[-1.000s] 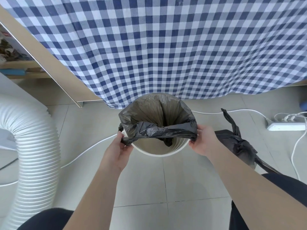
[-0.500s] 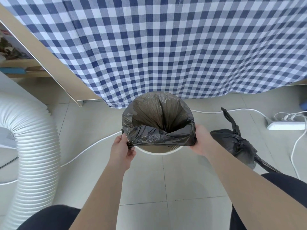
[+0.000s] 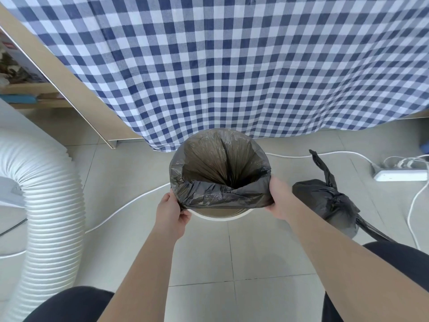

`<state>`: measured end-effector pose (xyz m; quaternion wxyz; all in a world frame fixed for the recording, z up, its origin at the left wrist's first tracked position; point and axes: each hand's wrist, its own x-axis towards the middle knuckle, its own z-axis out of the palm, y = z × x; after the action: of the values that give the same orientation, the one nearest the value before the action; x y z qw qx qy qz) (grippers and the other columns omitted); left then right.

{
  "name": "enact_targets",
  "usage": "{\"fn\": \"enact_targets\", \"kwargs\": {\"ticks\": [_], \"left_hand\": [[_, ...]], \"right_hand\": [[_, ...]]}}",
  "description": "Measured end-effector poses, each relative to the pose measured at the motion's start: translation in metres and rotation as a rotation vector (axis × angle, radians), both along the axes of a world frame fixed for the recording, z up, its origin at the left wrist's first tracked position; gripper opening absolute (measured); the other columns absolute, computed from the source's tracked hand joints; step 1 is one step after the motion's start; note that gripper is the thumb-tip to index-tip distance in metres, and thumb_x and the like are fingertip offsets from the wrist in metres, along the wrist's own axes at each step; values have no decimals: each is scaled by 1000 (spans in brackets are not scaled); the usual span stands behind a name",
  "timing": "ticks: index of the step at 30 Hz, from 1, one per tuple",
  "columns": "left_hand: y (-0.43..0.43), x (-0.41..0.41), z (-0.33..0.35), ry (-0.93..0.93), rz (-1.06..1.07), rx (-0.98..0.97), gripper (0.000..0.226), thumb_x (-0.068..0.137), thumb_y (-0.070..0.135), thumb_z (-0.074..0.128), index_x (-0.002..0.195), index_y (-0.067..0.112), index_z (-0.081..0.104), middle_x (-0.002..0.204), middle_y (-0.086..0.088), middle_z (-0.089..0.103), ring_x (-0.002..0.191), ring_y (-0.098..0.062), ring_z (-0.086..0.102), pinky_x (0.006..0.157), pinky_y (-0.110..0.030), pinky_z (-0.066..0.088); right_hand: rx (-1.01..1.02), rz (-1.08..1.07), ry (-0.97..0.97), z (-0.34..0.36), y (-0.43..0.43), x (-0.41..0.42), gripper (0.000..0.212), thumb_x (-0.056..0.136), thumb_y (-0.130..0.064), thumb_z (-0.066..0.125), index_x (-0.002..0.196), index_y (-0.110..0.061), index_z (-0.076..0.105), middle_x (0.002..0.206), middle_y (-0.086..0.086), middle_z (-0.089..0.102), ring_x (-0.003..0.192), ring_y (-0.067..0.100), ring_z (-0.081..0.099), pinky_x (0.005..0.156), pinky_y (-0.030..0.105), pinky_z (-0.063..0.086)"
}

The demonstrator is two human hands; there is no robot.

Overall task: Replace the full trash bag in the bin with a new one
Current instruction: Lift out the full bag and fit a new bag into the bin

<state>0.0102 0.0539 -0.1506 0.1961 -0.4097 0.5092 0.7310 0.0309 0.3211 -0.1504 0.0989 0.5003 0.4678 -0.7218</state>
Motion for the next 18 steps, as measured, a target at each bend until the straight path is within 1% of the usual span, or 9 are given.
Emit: {"fn": "enact_targets", "kwargs": {"ticks": [2, 4, 5, 6, 8, 10, 12, 15, 18], "left_hand": [[-1, 1, -3, -29, 24, -8, 25, 109, 28, 57, 85, 22, 59, 67, 2, 58, 56, -12, 46, 42, -16, 48], [-2, 0, -3, -68, 76, 33, 23, 106, 34, 63, 87, 22, 62, 67, 3, 62, 58, -11, 53, 44, -18, 53], [-3, -1, -3, -87, 102, 68, 23, 104, 38, 66, 88, 22, 63, 67, 3, 62, 58, -10, 54, 44, -18, 54], [-4, -2, -3, -107, 126, 104, 26, 102, 42, 69, 89, 20, 64, 65, 4, 63, 57, -9, 54, 43, -17, 53], [-6, -3, -5, -127, 175, 184, 30, 98, 45, 72, 90, 17, 67, 58, 5, 64, 49, -7, 55, 41, -16, 51], [-8, 0, -6, -78, 201, 279, 31, 96, 46, 72, 94, 16, 70, 68, 5, 69, 52, -5, 59, 44, -16, 52], [-6, 4, -3, 17, 185, 382, 38, 94, 52, 70, 102, 15, 74, 85, 4, 74, 68, -5, 61, 53, -17, 57], [0, 9, 5, 121, 87, 506, 47, 93, 56, 68, 111, 14, 75, 92, 1, 72, 74, -10, 54, 75, -21, 54], [1, 16, 5, 124, -37, 538, 23, 94, 29, 76, 105, 10, 72, 88, -5, 68, 74, -16, 60, 102, -37, 54]], "right_hand": [[-66, -6, -12, 7, -4, 4, 34, 106, -31, 48, 122, -10, 69, 110, 13, 77, 99, 30, 74, 74, 45, 66], [-131, 0, -21, 9, -3, 7, 32, 106, -27, 45, 117, -10, 70, 96, 10, 78, 84, 25, 74, 54, 34, 64], [-152, -10, -15, 11, -3, 9, 32, 106, -26, 44, 119, -8, 67, 98, 12, 77, 83, 26, 73, 53, 33, 64], [-167, -31, -4, 10, -1, 10, 33, 105, -25, 43, 121, -7, 65, 103, 14, 74, 86, 27, 72, 60, 34, 65], [-221, -67, 1, 11, 2, 14, 35, 102, -24, 44, 123, -2, 60, 112, 16, 68, 93, 28, 67, 83, 34, 61], [-271, -99, -21, 11, 4, 18, 38, 97, -23, 45, 123, 2, 57, 113, 16, 66, 95, 27, 65, 93, 33, 56], [-324, -118, -15, 11, 3, 19, 34, 96, -25, 46, 117, -1, 58, 104, 15, 68, 91, 25, 66, 92, 33, 58], [-349, -116, 20, 13, -2, 18, 25, 97, -31, 47, 101, -8, 56, 74, 10, 66, 69, 26, 68, 82, 39, 61], [-411, -164, 82, 14, -6, 17, 29, 99, -36, 50, 98, -8, 56, 59, 6, 57, 59, 24, 65, 81, 41, 62]]}}
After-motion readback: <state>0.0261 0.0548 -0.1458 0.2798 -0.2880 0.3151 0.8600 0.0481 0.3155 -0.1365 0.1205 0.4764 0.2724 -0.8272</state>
